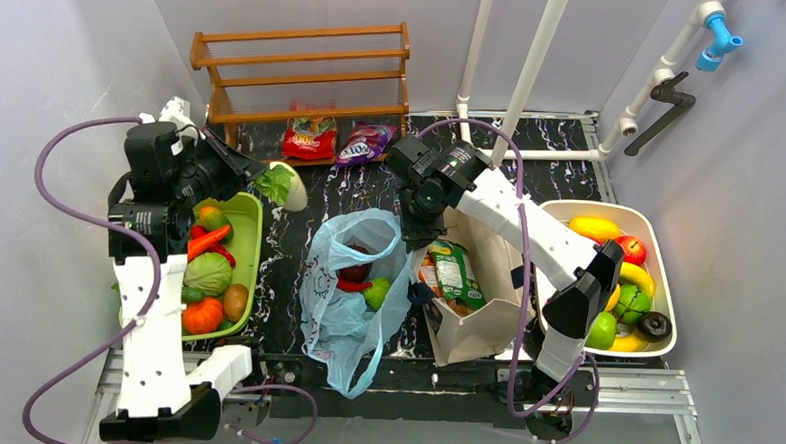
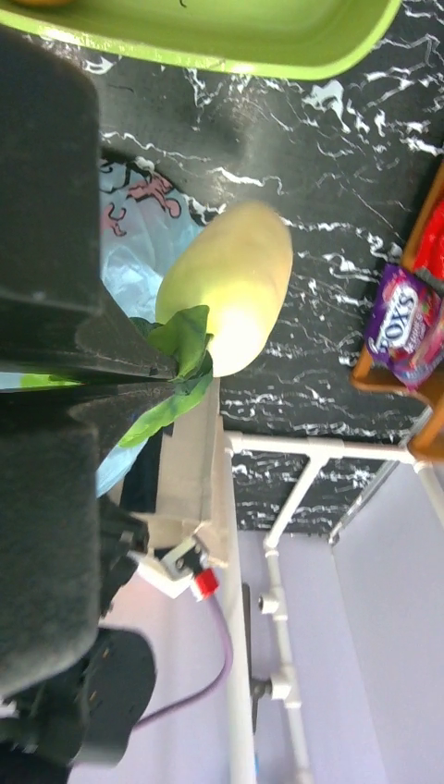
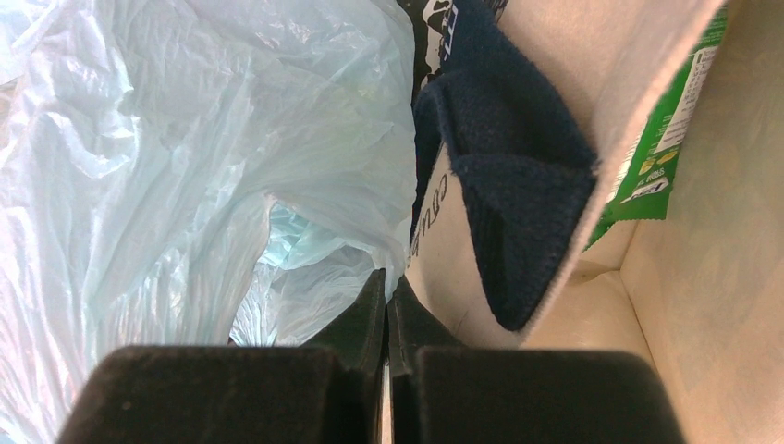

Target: Place the food into the grocery bag and tie it

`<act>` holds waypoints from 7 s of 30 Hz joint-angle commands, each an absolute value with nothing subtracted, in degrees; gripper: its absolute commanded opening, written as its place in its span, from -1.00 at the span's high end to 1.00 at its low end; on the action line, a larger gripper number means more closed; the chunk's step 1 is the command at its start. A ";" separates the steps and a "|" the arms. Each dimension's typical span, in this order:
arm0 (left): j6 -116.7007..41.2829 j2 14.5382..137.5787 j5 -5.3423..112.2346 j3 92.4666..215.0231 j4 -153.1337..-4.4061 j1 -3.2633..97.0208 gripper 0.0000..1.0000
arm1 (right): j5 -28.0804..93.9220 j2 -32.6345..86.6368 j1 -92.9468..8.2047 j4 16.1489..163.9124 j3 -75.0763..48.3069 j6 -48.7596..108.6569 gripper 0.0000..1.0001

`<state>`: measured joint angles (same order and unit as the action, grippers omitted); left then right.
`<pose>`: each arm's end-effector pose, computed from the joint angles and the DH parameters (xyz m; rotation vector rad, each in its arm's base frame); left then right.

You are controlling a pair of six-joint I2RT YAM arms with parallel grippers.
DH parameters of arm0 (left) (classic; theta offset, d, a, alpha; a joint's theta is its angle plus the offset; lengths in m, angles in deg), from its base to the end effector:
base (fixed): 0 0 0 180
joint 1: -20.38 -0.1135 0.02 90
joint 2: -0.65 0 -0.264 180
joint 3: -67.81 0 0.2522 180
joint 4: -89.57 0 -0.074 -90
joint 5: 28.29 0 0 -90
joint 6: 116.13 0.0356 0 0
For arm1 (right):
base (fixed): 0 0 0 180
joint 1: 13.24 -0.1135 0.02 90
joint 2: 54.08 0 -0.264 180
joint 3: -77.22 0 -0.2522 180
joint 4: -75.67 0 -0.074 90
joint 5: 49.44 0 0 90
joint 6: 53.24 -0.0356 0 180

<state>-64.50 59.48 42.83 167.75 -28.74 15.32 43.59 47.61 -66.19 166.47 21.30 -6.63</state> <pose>0.1745 0.0039 0.4674 -0.5159 1.9059 -0.7019 0.2106 0.2758 0.3662 -0.2216 2.8216 0.3522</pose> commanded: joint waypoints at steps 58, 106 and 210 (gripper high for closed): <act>-93.93 40.64 2.32 147.27 -70.12 29.34 1.00 | 43.97 55.70 -62.55 172.84 37.54 -5.14 0.97; -65.50 39.33 20.22 140.71 -43.54 29.52 -0.93 | 37.86 57.43 -61.34 169.40 35.08 -1.84 0.97; -40.15 63.28 76.49 164.31 -26.12 28.63 1.00 | 52.20 31.59 -84.34 152.27 15.08 -13.84 -0.22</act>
<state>-41.35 65.45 73.30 162.50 -29.79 31.34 51.11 28.55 -82.26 153.84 11.58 -13.85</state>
